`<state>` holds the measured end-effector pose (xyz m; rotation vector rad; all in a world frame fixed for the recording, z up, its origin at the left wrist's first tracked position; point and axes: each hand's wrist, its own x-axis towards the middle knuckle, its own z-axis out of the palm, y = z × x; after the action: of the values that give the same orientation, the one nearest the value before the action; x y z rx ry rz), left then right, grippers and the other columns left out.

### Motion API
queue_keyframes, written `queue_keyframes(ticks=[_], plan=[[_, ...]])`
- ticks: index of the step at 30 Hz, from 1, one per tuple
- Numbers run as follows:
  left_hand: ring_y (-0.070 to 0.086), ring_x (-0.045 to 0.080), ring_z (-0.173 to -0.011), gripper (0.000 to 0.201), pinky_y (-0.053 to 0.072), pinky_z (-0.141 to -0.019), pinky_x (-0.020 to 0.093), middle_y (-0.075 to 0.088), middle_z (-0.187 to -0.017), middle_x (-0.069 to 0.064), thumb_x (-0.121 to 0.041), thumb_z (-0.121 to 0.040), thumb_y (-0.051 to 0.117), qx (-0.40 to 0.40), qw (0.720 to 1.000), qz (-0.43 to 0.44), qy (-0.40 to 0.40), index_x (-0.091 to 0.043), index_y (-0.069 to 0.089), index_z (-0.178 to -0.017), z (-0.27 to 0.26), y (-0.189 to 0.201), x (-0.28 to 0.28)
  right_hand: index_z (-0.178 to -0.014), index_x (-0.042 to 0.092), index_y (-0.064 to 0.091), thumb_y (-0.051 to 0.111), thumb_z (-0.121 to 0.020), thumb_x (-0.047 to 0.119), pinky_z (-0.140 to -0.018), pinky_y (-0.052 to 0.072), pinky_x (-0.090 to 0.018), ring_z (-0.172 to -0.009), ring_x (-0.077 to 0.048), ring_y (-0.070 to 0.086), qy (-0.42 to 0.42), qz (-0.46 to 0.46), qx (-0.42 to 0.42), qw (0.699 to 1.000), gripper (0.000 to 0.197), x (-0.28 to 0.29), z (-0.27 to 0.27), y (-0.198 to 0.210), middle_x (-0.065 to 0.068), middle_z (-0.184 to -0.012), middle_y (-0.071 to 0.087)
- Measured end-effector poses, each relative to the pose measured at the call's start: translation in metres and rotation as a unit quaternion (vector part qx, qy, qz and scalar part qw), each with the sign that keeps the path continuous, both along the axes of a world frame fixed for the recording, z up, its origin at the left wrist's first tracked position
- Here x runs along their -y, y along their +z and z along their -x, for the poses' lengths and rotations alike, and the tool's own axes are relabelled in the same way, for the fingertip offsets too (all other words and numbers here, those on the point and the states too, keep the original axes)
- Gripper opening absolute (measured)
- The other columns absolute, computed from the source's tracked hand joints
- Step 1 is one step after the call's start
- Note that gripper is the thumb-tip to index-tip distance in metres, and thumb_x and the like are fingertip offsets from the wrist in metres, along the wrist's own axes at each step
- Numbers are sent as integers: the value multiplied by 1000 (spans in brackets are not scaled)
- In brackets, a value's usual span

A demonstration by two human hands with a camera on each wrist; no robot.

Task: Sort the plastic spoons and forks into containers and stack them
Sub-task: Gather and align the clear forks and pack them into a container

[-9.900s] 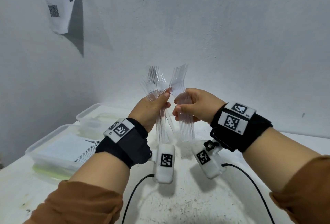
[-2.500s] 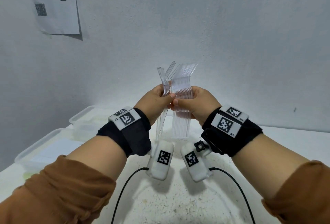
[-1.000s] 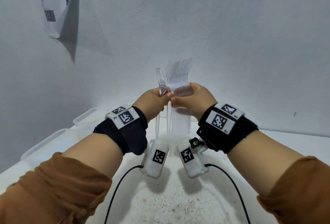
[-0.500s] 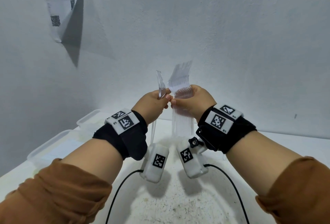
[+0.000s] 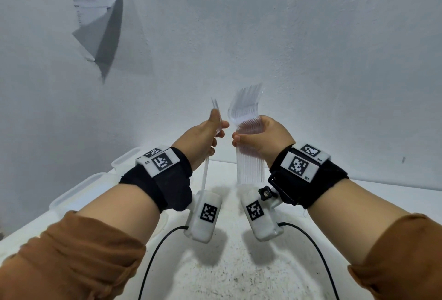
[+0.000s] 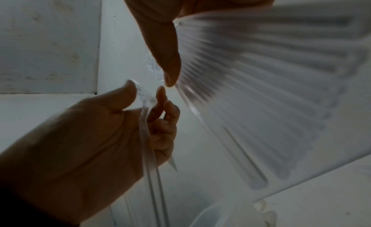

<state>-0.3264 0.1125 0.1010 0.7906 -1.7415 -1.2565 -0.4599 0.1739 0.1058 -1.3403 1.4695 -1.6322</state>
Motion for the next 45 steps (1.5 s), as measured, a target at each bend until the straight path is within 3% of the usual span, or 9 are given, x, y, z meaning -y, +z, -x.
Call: queue_keyframes(ticks=[5,9,16,19,26,30,35,39,45], plan=[[44,9,-65,18,37,-63,22,54,-77,-4,-29,-99,42,-29,999,8,16,-17,51,-91,4,1,0,-80,15,58,73,-74,-1,-84,56,-44,-85,-27,69,0,10,-7,1000,23,-2,1,0,-9,-85,70],[48,7,-59,17,41,-58,20,60,-73,-3,-23,-99,45,-55,998,9,26,-17,51,-84,9,1,-3,-80,14,57,72,-74,-4,-76,56,-37,-76,-21,66,12,16,8,1000,25,-4,1,-1,-6,-81,68],[58,4,-60,8,51,-58,13,66,-77,-2,-11,-95,51,-104,994,-12,27,-12,55,-102,12,5,-3,-77,16,56,73,-73,-5,-83,56,-43,-86,-28,68,-3,25,42,999,26,-2,7,-2,-8,-84,70],[62,5,-64,7,51,-59,13,68,-80,0,-9,-94,52,-112,993,-20,41,-13,56,-100,9,4,-2,-78,15,57,73,-73,-4,-82,56,-42,-92,-31,68,0,30,50,998,26,0,8,-2,-12,-91,70],[62,10,-63,11,52,-54,15,62,-78,2,-13,-96,50,-140,987,-41,62,-7,56,-102,5,4,2,-79,16,56,75,-74,3,-76,57,-35,-80,-20,67,-2,36,-16,999,24,14,-9,-3,-5,-88,69],[60,9,-68,14,55,-62,18,57,-77,0,-15,-95,52,-139,986,-32,84,-6,60,-103,-2,4,10,-78,17,55,74,-75,2,-74,57,-32,-74,-12,64,-3,31,-30,999,24,28,-16,-3,1,-82,66],[61,5,-61,11,54,-63,17,57,-74,-1,-16,-95,52,-148,985,-49,72,-13,60,-89,-19,8,21,-83,17,57,75,-75,5,-78,58,-35,-77,-13,65,-12,28,-41,999,23,47,-31,-4,1,-86,66],[61,10,-67,15,54,-61,17,55,-77,2,-14,-98,47,-163,983,-50,66,-13,57,-86,-38,15,34,-86,16,58,76,-74,7,-82,56,-38,-84,-16,66,-12,19,-55,998,23,63,-49,-4,1,-87,66],[59,12,-65,18,54,-54,16,54,-76,4,-11,-99,42,-181,978,-86,58,-12,52,-84,-65,21,55,-78,21,57,76,-73,3,-83,56,-42,-85,-19,68,0,17,-27,999,27,90,-79,-2,2,-82,68]])
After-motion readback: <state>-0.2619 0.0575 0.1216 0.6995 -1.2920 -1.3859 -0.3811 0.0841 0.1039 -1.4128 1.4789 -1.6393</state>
